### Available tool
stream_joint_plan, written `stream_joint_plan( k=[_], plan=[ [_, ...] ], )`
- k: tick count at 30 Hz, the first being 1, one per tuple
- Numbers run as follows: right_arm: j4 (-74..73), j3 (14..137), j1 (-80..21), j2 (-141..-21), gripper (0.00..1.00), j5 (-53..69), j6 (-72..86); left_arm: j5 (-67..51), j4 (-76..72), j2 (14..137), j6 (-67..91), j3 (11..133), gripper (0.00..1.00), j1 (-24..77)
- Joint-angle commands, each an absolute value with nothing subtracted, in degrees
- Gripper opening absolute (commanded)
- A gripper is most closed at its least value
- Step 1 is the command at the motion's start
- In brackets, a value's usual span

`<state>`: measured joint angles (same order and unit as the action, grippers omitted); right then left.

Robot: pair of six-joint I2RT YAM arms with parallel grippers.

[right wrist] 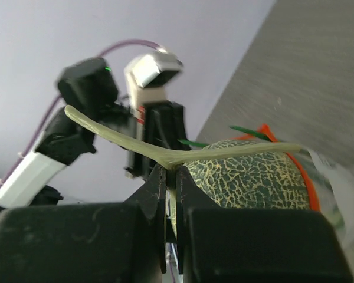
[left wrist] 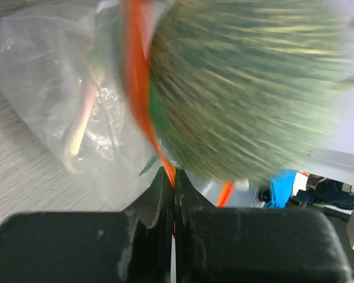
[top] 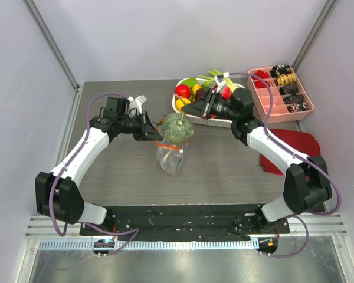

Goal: Place the food in the zip-top bag and seal the zipper
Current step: Place the fake fruit in the zipper food storage bag.

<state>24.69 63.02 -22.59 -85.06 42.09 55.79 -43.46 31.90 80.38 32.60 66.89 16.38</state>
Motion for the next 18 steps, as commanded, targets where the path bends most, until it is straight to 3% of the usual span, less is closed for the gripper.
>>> stream_joint_plan(
  k=[1,8,18],
  plan=[
    [21.0,58.4,-23.0,-84.5,0.01,41.9,52.1,-46.5,28.1,78.5,33.3,66.8,0.00,16.2],
    [7.0,63.1,-25.7,-84.8,0.01,38.9,33.7,-47.1,28.2,78.7,33.3,66.6,0.00,16.2],
    [-16.2,78.0,-39.5,-89.5,0.01,29.8,5.0,-49.8,28.1,79.1,33.7,67.5,0.00,16.2]
  ],
)
